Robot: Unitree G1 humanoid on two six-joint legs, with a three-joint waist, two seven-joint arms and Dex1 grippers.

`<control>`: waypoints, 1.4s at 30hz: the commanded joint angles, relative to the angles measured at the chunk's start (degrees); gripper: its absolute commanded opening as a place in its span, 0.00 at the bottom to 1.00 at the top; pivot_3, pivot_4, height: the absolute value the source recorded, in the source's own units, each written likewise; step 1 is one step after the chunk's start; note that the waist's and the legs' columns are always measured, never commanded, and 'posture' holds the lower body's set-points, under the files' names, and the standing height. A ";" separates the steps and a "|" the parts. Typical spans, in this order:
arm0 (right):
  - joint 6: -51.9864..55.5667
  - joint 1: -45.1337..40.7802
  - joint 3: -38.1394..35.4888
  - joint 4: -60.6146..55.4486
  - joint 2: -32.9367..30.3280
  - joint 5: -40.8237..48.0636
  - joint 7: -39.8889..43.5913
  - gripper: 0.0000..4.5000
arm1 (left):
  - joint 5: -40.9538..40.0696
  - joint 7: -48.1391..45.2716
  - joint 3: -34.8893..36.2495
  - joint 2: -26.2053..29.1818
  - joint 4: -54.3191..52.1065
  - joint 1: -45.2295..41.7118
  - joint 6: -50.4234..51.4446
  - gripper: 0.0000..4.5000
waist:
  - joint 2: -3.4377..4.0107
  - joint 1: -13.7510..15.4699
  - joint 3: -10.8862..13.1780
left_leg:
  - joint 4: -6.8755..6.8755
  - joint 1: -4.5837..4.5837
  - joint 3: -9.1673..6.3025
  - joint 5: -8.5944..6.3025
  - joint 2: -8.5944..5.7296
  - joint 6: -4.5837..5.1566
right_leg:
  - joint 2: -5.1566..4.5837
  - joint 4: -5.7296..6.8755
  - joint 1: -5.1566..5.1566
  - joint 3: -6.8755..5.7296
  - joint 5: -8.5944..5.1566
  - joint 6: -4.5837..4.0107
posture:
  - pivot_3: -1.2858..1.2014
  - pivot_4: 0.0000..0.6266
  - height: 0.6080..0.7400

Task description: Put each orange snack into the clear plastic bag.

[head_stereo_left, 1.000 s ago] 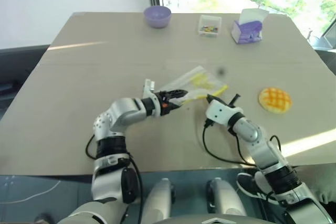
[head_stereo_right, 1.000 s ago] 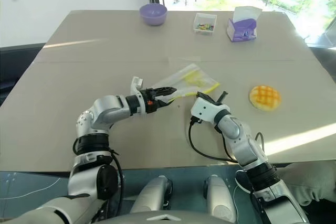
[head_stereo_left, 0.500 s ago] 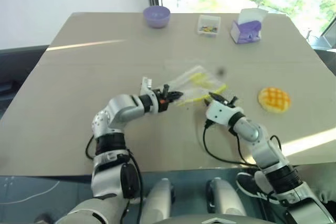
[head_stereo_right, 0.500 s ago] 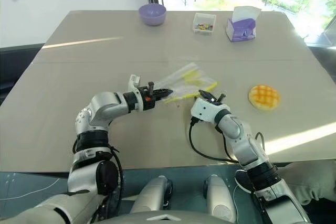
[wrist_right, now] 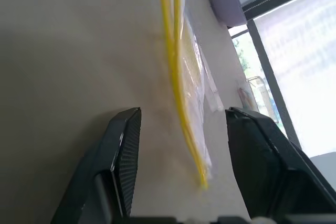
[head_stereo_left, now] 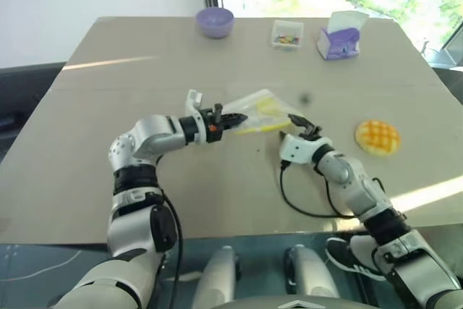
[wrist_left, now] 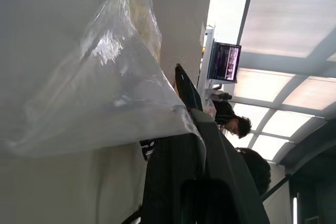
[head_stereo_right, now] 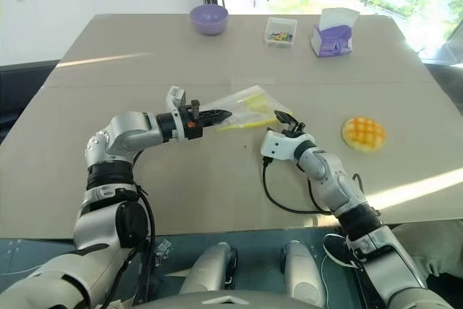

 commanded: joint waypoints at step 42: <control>14.70 -7.06 -5.44 0.14 5.25 -1.26 -6.70 0.00 | 68.98 -79.16 -34.28 34.64 -44.79 8.74 -42.69 0.49 | 0.03 -1.35 0.10 | -0.76 0.04 0.26 0.12 0.02 -0.21 | -0.01 -0.24 -0.27 0.18 -0.01 -0.03 | 0.52 0.24 0.98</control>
